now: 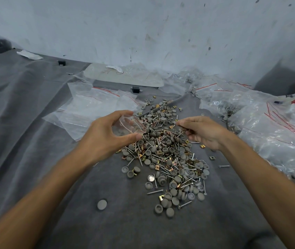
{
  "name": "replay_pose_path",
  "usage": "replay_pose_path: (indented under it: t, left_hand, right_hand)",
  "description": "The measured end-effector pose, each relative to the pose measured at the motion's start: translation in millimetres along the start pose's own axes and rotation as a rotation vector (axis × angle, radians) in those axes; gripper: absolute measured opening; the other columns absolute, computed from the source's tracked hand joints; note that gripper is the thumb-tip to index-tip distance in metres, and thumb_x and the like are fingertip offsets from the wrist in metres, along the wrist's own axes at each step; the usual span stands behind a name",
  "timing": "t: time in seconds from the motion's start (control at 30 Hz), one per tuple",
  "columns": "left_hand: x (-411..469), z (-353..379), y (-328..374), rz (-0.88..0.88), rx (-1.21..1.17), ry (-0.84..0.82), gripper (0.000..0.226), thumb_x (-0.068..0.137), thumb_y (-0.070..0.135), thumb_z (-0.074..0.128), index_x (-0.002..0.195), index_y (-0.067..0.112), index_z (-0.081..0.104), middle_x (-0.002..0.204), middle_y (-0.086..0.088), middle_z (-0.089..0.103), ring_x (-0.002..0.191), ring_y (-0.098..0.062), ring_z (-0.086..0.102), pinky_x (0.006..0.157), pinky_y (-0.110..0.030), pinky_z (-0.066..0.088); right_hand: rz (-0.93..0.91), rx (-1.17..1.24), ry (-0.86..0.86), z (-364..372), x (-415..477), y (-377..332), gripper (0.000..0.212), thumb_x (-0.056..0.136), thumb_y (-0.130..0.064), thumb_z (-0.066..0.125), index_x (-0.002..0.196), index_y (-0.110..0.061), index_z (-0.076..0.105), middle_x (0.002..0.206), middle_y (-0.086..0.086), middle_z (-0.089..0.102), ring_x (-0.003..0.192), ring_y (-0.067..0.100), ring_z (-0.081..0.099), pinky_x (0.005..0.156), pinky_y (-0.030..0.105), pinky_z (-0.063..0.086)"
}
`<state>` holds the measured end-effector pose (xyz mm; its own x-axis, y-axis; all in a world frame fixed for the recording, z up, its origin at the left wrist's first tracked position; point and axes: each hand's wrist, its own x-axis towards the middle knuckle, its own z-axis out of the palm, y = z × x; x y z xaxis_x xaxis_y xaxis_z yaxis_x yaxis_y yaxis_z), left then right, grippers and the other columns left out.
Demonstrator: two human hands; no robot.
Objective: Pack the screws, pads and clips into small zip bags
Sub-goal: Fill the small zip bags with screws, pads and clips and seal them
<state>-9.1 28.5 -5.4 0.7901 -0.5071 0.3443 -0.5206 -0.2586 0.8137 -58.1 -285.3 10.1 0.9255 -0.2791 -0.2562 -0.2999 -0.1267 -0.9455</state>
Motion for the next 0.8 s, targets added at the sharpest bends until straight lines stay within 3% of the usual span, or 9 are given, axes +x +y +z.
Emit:
replay_pose_path:
  t: [0.2, 0.37, 0.47, 0.63, 0.8]
  left_hand:
    - [0, 1, -2, 0.001, -0.011, 0.003, 0.069, 0.063, 0.070, 0.079, 0.126, 0.052, 0.057, 0.113, 0.028, 0.069, 0.106, 0.017, 0.060, 0.080, -0.002, 0.041]
    - [1, 1, -3, -0.003, -0.027, -0.004, 0.071, 0.063, 0.069, 0.079, 0.127, 0.049, 0.057, 0.113, 0.027, 0.069, 0.105, 0.018, 0.059, 0.077, 0.008, 0.035]
    - [1, 1, -2, 0.001, -0.010, -0.010, 0.072, 0.062, 0.073, 0.077, 0.128, 0.051, 0.056, 0.115, 0.025, 0.069, 0.109, 0.017, 0.058, 0.080, 0.005, 0.038]
    - [0, 1, -1, 0.003, -0.016, -0.010, 0.069, 0.062, 0.076, 0.077, 0.124, 0.056, 0.056, 0.115, 0.023, 0.070, 0.107, 0.009, 0.063, 0.089, -0.014, 0.044]
    - [1, 2, -1, 0.013, -0.008, -0.008, 0.072, 0.065, 0.069, 0.079, 0.129, 0.045, 0.058, 0.111, 0.024, 0.071, 0.106, 0.010, 0.063, 0.085, -0.006, 0.043]
  right_hand:
    - [0.024, -0.018, 0.021, 10, -1, -8, 0.019, 0.094, -0.011, 0.069, 0.111, -0.004, 0.071, 0.078, 0.002, 0.061, 0.046, 0.002, 0.050, 0.036, 0.014, 0.039]
    - [-0.029, 0.003, 0.005, 16, -8, -19, 0.016, 0.093, -0.003, 0.069, 0.108, -0.005, 0.071, 0.078, 0.006, 0.067, 0.050, 0.004, 0.055, 0.043, 0.015, 0.046]
    - [-0.067, -0.023, -0.048, 24, -14, -31, 0.017, 0.092, -0.003, 0.070, 0.109, -0.005, 0.070, 0.081, 0.007, 0.070, 0.054, 0.006, 0.057, 0.047, 0.017, 0.048]
    - [-0.188, -0.126, -0.191, 42, -24, -52, 0.017, 0.091, -0.001, 0.070, 0.108, -0.004, 0.069, 0.085, 0.007, 0.069, 0.059, 0.007, 0.059, 0.053, 0.019, 0.052]
    - [-0.347, -0.271, -0.253, 64, -33, -69, 0.013, 0.089, -0.005, 0.074, 0.100, -0.011, 0.075, 0.078, 0.003, 0.069, 0.061, 0.007, 0.060, 0.056, 0.020, 0.053]
